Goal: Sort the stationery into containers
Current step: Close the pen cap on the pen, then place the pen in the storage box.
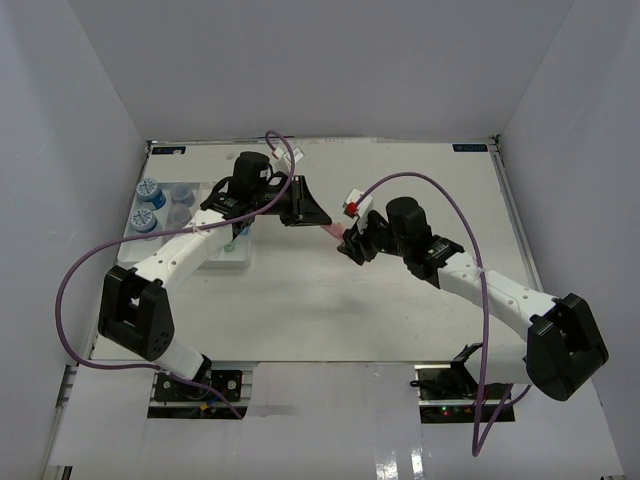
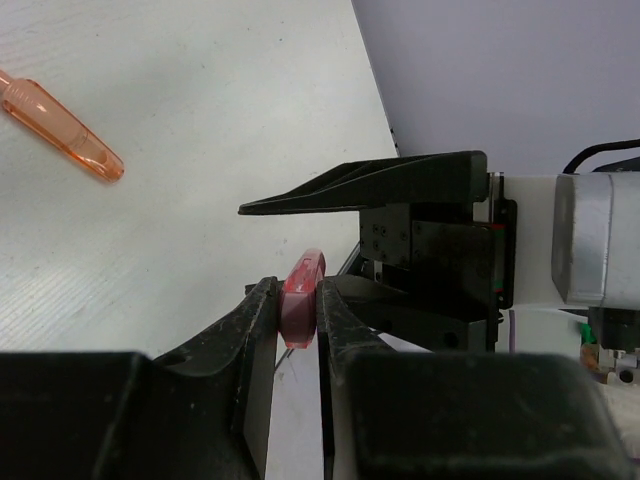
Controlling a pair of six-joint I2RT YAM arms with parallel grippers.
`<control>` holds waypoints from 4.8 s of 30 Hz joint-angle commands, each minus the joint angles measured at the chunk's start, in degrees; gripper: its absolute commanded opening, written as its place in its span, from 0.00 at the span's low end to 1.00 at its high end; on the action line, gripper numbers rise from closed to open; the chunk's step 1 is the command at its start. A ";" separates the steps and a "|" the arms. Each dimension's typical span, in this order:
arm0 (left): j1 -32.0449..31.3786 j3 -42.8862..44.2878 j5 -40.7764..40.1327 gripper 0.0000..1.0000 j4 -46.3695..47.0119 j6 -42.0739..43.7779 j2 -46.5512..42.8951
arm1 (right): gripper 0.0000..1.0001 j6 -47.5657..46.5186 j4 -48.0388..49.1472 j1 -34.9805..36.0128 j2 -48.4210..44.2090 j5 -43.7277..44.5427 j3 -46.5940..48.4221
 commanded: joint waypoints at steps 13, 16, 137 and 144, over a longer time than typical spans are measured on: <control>-0.22 2.28 1.09 0.14 -2.36 0.32 -0.76 | 0.25 -1.38 3.37 0.17 -0.66 -2.78 3.25; -0.30 1.92 0.66 0.14 -2.45 0.41 -0.67 | 0.21 -1.38 3.45 0.26 -0.48 -3.57 4.04; 24.30 -21.89 -49.09 0.33 36.74 -14.26 7.50 | 0.97 8.11 0.29 1.22 -21.57 1.70 -16.78; 24.22 -23.56 -48.30 0.36 36.23 -14.53 6.90 | 0.96 8.11 0.11 1.14 -21.75 2.05 -17.49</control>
